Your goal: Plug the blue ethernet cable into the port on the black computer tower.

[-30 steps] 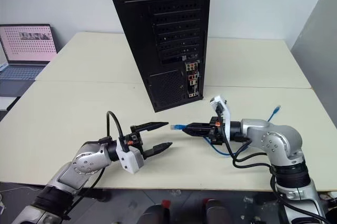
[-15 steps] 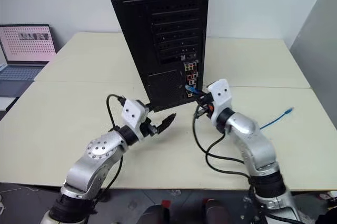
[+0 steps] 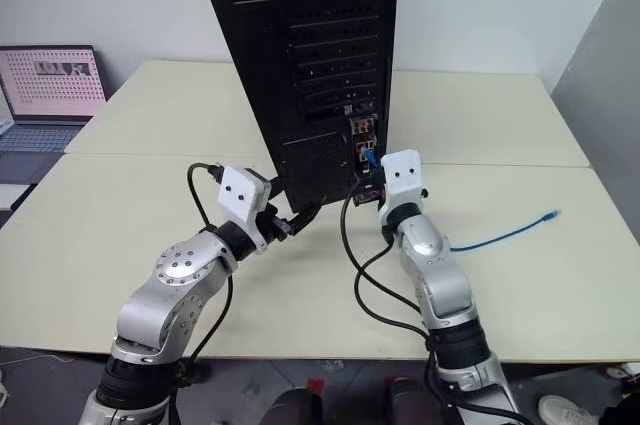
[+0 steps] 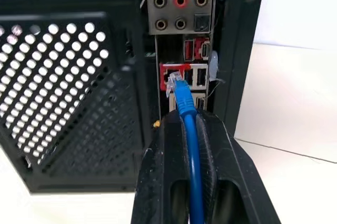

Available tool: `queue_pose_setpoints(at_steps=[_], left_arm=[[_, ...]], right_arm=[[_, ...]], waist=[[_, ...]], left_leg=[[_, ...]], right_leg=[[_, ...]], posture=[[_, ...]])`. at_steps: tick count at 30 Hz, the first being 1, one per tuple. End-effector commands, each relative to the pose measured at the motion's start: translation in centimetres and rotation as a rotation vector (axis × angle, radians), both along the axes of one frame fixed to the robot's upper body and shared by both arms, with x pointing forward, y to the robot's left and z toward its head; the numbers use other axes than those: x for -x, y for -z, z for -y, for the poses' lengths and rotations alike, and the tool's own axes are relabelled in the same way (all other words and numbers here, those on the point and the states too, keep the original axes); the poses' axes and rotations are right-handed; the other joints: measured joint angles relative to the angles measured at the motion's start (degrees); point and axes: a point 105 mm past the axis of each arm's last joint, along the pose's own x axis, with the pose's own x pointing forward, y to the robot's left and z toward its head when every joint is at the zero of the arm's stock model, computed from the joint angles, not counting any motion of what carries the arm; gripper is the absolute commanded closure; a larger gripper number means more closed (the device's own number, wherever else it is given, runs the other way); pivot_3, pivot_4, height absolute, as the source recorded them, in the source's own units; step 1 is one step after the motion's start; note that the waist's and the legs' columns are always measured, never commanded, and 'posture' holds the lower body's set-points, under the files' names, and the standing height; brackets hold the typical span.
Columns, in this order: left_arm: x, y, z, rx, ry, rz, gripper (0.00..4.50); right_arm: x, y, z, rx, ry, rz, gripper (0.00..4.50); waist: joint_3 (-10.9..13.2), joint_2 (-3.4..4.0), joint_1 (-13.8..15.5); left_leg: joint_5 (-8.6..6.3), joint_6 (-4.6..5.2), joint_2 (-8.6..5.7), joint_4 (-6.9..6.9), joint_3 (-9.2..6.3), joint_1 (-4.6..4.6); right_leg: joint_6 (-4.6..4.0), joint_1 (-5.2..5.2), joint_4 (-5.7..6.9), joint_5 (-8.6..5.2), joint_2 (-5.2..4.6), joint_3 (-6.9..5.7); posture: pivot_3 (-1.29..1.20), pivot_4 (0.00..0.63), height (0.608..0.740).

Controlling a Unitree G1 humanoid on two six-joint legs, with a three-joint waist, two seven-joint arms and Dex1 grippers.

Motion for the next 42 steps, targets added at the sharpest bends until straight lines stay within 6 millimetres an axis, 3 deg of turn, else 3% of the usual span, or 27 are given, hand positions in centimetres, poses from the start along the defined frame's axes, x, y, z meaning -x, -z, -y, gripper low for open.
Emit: queue_pose_setpoints(at_steps=[1, 18, 42], left_arm=[[0.0, -1.5, -0.4, -0.007, 0.019, 0.055, 0.87], [0.1, -1.7, -0.6, -0.022, 0.053, 0.061, 0.87], [-0.2, -1.6, -1.1, -0.044, 0.04, 0.066, 0.87]], right_arm=[[-0.2, -1.5, -0.3, -0.042, 0.022, 0.052, 4.5], [-0.1, -1.5, -1.6, -0.058, -0.015, 0.023, 4.5], [0.9, -2.4, -1.6, -0.13, -0.018, -0.061, 4.5]], waist=[[0.0, 0.0, 0.0], [0.0, 0.01, -0.2], [0.0, 0.02, -0.1]], left_leg=[[0.0, 0.0, 0.0, -0.01, 0.0, 0.0], [0.13, -0.21, 0.08, -0.01, 0.02, 0.05], [0.13, -0.21, 0.06, -0.11, 0.02, -0.25]], right_leg=[[0.0, 0.0, 0.0, 0.0, 0.0, 0.0], [0.0, -0.01, 0.04, 0.0, 0.04, 0.04], [0.0, -0.33, 0.01, 0.0, 0.0, 0.04]], posture=[[0.0, 0.15, 0.74], [0.0, 0.15, 0.74], [0.0, 0.15, 0.74]])
